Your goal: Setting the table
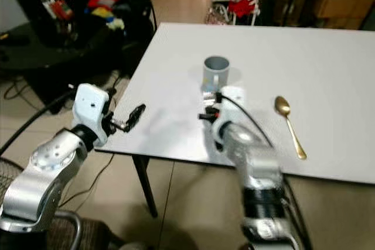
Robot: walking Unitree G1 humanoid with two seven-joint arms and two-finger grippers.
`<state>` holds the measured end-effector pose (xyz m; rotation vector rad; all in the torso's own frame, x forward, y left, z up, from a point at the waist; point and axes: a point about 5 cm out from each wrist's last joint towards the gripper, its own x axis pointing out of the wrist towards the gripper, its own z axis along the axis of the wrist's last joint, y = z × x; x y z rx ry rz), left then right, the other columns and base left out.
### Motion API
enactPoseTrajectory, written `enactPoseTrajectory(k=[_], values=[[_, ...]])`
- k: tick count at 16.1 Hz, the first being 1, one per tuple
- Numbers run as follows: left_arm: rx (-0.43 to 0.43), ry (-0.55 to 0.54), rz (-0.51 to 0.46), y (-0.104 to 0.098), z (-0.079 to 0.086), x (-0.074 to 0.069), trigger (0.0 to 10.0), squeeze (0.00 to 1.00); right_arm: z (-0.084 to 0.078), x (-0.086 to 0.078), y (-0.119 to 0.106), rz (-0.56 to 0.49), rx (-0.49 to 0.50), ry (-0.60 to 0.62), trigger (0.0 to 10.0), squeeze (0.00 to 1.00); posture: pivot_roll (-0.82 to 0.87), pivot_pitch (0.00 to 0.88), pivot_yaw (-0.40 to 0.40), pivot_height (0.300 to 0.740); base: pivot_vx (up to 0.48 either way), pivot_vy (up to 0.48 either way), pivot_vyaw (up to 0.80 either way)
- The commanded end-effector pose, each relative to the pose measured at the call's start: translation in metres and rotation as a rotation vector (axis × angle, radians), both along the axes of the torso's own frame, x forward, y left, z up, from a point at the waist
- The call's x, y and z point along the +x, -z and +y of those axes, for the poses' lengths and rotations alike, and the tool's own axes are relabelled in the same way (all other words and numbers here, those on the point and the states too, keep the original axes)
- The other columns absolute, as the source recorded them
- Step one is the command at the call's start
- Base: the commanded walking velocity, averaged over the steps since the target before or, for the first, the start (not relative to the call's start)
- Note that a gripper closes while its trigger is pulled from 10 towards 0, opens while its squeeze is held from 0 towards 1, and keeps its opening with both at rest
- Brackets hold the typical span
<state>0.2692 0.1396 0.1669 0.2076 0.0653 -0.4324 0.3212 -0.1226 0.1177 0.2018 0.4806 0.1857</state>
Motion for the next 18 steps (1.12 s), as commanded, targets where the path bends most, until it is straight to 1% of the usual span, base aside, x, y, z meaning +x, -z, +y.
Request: enactPoseTrajectory(k=[1, 3, 4, 5, 9, 10, 13, 16, 18], values=[[0.021, 0.037, 0.014, 0.0, 0.001, -0.004, 10.0, 0.0, 0.005, 0.01, 0.005, 0.013, 0.02, 0.052, 10.0, 0.0, 0.13, 0.0, 0.084, 0.74, 0.0, 0.0, 0.0], [0.029, 0.069, 0.031, 0.001, 0.001, -0.007, 10.0, 0.0, 0.014, 0.016, 0.006, 0.015, 0.026, 0.054, 10.0, 0.0, 0.14, 0.0, 0.083, 0.74, 0.0, 0.0, 0.0], [0.031, 0.113, 0.059, 0.002, 0.0, -0.012, 10.0, 0.0, 0.025, 0.022, 0.007, 0.022, 0.042, 0.054, 10.0, 0.0, 0.14, 0.0, 0.08, 0.74, 0.0, 0.0, 0.0], [0.041, 0.155, 0.095, 0.005, 0.001, -0.018, 10.0, 0.0, 0.033, 0.024, 0.009, 0.027, 0.037, 0.06, 10.0, 0.0, 0.14, 0.0, 0.079, 0.74, 0.0, 0.0, 0.0], [0.067, 0.23, 0.157, 0.012, 0.001, -0.03, 10.0, 0.0, 0.046, 0.026, 0.017, 0.041, 0.033, 0.074, 10.0, 0.0, 0.15, 0.0, 0.071, 0.74, 0.0, 0.0, 0.0], [0.078, 0.27, 0.186, 0.015, 0.001, -0.036, 10.0, 0.0, 0.053, 0.027, 0.021, 0.049, 0.032, 0.075, 10.0, 0.0, 0.15, 0.0, 0.069, 0.74, 0.0, 0.0, 0.0], [0.082, 0.303, 0.223, 0.016, 0.001, -0.043, 10.0, 0.0, 0.057, 0.028, 0.028, 0.06, 0.003, 0.093, 10.0, 0.0, 0.15, 0.0, 0.066, 0.74, 0.0, 0.0, 0.0], [0.085, 0.309, 0.228, 0.016, 0.001, -0.044, 10.0, 0.0, 0.06, 0.03, 0.031, 0.065, 0.012, 0.092, 10.0, 0.0, 0.15, 0.0, 0.065, 0.74, 0.0, 0.0, 0.0], [0.085, 0.307, 0.226, 0.015, 0.001, -0.043, 10.0, 0.0, 0.059, 0.031, 0.027, 0.045, 0.015, 0.096, 10.0, 0.0, 0.15, 0.0, 0.064, 0.74, 0.0, 0.0, 0.0]])
